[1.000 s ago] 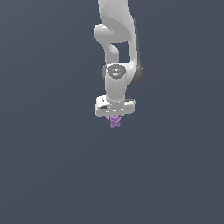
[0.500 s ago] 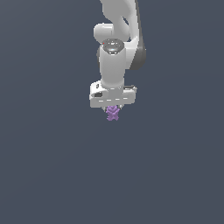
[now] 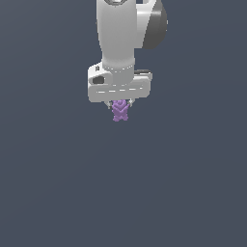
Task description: Pick up the object and move it to a goal position.
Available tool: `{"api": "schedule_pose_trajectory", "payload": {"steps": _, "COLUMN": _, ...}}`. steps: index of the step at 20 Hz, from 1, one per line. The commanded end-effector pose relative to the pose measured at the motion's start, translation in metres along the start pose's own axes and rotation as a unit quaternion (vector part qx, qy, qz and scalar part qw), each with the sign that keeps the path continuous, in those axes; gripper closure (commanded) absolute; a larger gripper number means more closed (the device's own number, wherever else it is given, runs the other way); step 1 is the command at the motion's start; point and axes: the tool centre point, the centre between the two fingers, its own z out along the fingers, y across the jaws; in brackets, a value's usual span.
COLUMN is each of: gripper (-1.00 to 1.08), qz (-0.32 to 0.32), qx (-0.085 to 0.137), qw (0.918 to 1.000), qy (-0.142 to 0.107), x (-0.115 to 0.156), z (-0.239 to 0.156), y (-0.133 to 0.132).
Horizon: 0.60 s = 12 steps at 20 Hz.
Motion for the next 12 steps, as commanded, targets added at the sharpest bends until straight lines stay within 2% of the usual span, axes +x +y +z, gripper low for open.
{"api": "schedule_pose_trajectory", "payload": {"steps": 1, "gripper": 1.08, "qz": 0.000, "qx": 0.000, "qw": 1.0000, "qy": 0.000, "x": 0.004, "z": -0.025, "y": 0.004}}
{"api": "schedule_pose_trajectory", "payload": {"steps": 12, "gripper": 1.08, "qz": 0.000, "qx": 0.000, "qw": 1.0000, "qy": -0.001, "x": 0.017, "z": -0.094, "y": 0.018}}
